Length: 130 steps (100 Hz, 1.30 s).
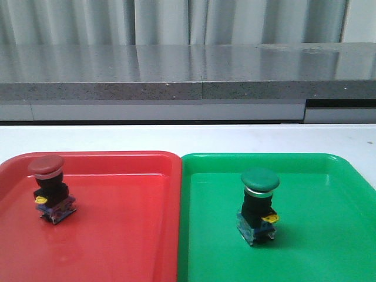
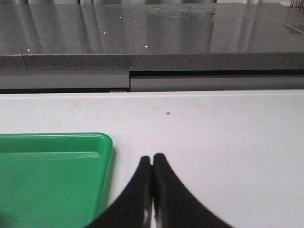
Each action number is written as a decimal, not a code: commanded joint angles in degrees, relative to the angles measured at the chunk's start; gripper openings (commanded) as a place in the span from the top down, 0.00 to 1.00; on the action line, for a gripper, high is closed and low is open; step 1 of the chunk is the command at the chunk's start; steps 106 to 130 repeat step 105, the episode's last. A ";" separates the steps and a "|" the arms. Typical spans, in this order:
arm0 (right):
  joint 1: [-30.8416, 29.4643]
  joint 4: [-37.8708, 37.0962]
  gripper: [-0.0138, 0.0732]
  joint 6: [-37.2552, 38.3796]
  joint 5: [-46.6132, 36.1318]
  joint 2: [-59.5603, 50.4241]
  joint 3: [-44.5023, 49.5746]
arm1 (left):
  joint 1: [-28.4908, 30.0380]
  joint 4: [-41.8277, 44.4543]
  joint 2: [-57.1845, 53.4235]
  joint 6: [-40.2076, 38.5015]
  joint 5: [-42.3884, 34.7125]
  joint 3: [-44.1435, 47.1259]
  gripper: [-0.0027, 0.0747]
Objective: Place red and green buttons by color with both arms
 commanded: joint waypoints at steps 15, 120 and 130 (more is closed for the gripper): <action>-0.26 -0.02 0.91 0.43 -15.83 -0.89 6.02 | 0.03 -0.37 -1.38 0.21 -4.91 0.62 0.99; -0.26 0.50 0.91 -0.32 -16.38 -0.89 5.93 | 0.03 -0.37 -1.38 0.21 -4.91 0.62 0.99; -0.26 0.50 0.91 -0.32 -16.38 -0.89 5.93 | 0.03 -0.37 -1.38 0.21 -4.91 0.62 0.99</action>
